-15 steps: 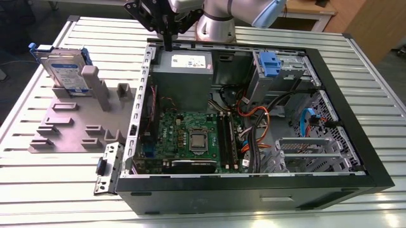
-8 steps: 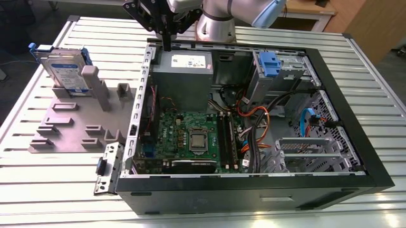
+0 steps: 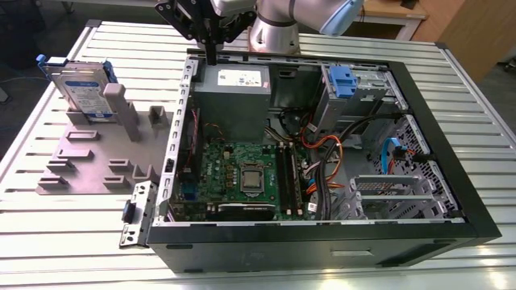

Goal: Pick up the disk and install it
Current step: 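Reach for the disk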

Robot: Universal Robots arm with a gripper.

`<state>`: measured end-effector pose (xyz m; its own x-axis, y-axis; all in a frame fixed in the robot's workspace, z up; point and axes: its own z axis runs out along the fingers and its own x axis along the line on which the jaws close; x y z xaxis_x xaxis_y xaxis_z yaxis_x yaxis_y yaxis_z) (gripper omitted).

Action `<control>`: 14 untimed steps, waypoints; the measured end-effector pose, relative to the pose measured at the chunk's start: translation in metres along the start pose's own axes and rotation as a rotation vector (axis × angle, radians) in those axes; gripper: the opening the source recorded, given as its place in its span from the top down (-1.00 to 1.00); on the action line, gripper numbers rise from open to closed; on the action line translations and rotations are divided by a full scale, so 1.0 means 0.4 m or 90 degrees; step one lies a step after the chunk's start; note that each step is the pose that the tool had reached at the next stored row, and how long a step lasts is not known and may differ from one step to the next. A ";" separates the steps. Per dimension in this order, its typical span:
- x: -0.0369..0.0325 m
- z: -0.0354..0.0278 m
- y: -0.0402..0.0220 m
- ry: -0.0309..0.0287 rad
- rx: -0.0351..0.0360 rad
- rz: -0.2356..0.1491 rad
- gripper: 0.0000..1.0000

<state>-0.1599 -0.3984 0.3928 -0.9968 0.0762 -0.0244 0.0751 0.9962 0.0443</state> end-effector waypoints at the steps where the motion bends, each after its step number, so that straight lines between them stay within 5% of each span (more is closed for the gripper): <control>1: 0.000 0.000 0.000 0.0000 0.0000 0.000 0.79; 14: 0.010 0.000 -0.001 0.0000 0.0000 0.000 0.79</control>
<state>-0.1637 -0.3984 0.3928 -0.9968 0.0762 -0.0244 0.0751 0.9962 0.0444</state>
